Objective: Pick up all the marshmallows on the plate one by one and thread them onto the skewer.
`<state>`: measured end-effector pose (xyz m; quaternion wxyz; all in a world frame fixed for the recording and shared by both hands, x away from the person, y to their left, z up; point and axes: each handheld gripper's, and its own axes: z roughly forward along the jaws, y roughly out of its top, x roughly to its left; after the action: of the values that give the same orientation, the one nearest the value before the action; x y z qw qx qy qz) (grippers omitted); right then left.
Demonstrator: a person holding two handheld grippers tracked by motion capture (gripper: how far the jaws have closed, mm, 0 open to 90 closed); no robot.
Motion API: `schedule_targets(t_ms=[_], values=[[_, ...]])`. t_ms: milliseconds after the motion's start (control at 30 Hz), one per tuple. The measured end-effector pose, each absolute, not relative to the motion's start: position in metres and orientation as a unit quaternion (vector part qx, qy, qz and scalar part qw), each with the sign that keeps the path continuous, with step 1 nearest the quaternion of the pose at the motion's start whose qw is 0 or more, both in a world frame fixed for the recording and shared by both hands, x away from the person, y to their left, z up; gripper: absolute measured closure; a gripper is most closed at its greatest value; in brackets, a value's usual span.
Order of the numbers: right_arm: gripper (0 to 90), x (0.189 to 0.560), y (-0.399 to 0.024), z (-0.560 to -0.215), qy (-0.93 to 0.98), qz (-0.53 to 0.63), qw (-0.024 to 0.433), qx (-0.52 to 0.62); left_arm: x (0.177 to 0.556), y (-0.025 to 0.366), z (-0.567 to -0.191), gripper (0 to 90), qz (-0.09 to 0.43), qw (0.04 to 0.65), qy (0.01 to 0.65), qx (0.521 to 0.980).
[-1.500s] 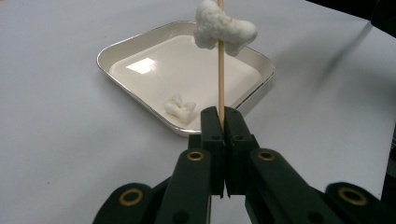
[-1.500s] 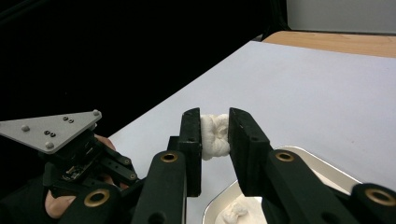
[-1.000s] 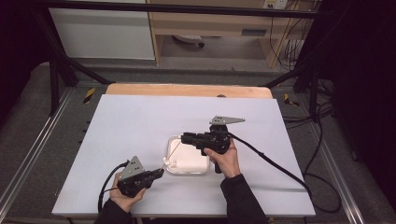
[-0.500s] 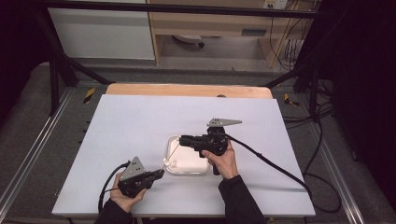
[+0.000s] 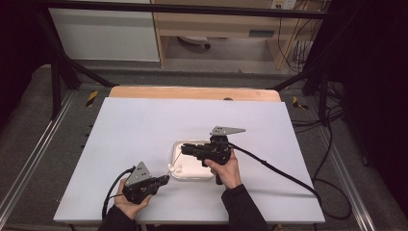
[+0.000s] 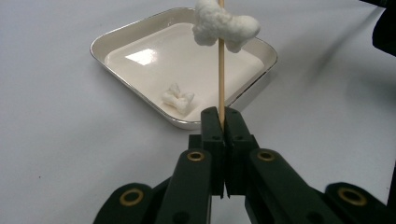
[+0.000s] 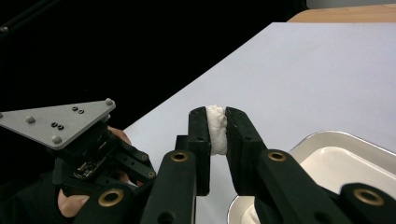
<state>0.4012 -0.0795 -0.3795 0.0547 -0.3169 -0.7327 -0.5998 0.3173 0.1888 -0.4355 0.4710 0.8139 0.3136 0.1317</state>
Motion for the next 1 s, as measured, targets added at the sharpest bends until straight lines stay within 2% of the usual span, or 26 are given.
schedule_targets(t_ms=[533,600,633,667,733,867,933,1000], values=[[82.2,0.397,-0.075,-0.386,-0.733,-0.6,0.057,-0.315,0.318,0.188,-0.436,89.0,0.132,0.471,0.317,0.813],[82.2,0.397,-0.074,-0.388,-0.737,-0.595,0.064,-0.314,0.319,0.188,-0.434,89.0,0.127,0.493,0.314,0.802],[82.2,0.396,-0.07,-0.393,-0.748,-0.581,0.086,-0.309,0.319,0.185,-0.428,89.0,0.139,0.491,0.316,0.8],[82.0,0.393,-0.062,-0.401,-0.759,-0.569,0.081,-0.305,0.319,0.183,-0.428,89.0,0.158,0.477,0.315,0.805],[82.1,0.39,-0.059,-0.404,-0.753,-0.58,0.068,-0.301,0.321,0.184,-0.434,89.0,0.137,0.48,0.326,0.803],[81.1,0.39,-0.057,-0.408,-0.753,-0.577,0.076,-0.307,0.32,0.187,-0.434,89.0,0.138,0.479,0.325,0.804],[79.5,0.391,-0.058,-0.406,-0.751,-0.58,0.075,-0.308,0.321,0.186,-0.433,88.9,0.135,0.486,0.328,0.799],[69.7,0.39,-0.059,-0.404,-0.75,-0.581,0.066,-0.31,0.322,0.187,-0.434,88.9,0.136,0.481,0.331,0.8]])
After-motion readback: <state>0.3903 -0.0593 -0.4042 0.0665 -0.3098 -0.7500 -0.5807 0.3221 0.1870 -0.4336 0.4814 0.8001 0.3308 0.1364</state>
